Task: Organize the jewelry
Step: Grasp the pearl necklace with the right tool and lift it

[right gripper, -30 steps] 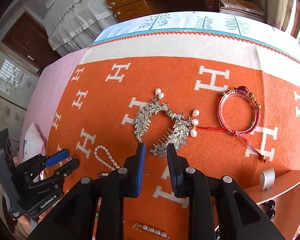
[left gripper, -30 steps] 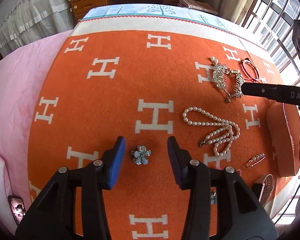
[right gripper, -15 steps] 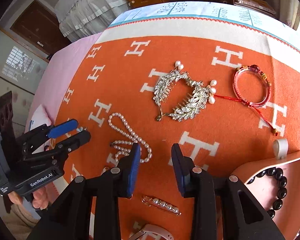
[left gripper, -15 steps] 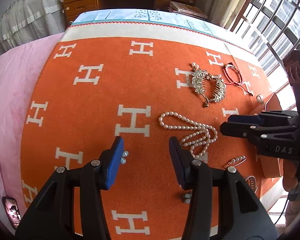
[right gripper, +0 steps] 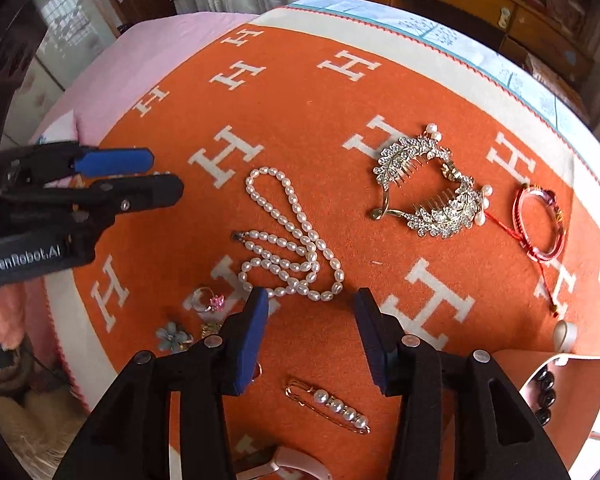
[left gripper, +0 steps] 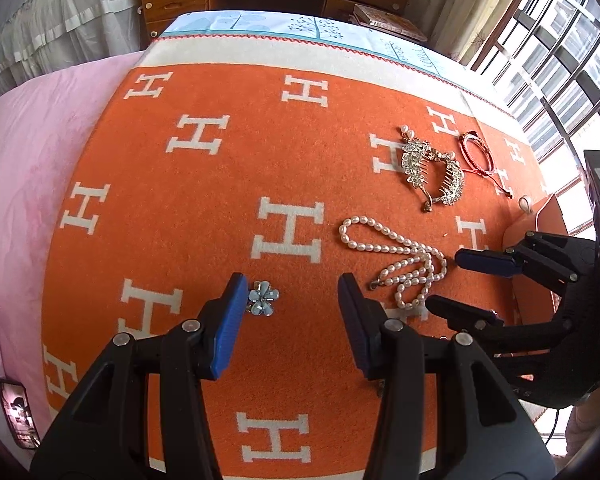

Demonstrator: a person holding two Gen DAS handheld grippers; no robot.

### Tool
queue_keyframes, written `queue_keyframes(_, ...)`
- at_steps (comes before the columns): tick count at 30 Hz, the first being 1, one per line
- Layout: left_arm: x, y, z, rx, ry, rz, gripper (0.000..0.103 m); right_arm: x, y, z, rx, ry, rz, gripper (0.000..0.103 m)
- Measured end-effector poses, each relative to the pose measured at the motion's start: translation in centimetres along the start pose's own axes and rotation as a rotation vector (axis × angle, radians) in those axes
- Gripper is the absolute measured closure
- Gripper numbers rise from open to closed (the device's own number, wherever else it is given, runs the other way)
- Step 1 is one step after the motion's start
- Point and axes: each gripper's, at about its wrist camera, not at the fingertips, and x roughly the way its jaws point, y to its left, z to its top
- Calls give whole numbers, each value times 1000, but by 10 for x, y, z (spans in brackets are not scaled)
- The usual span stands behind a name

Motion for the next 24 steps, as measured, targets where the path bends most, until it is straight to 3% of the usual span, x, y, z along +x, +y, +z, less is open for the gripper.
queue_keyframes(6, 3, 1, -1, -8, 7, -13, 59, -1, 13, -6, -128, -38, -72, 58)
queue_keyframes(8, 2, 3, -2, -13, 6, -18, 59, 2, 15, -3, -153, -53, -86, 63)
queue_keyframes(14, 3, 13, -3, -43, 13, -31, 59, 7, 18, 5, -184, -53, -40, 75)
queue_keyframes(19, 3, 16, -4, -50, 14, -39, 59, 11, 15, 14, -155, -45, -20, 77)
queue_keyframes(24, -2, 17, -6, -49, 5, -39, 59, 10, 31, 13, -261, -64, -111, 77)
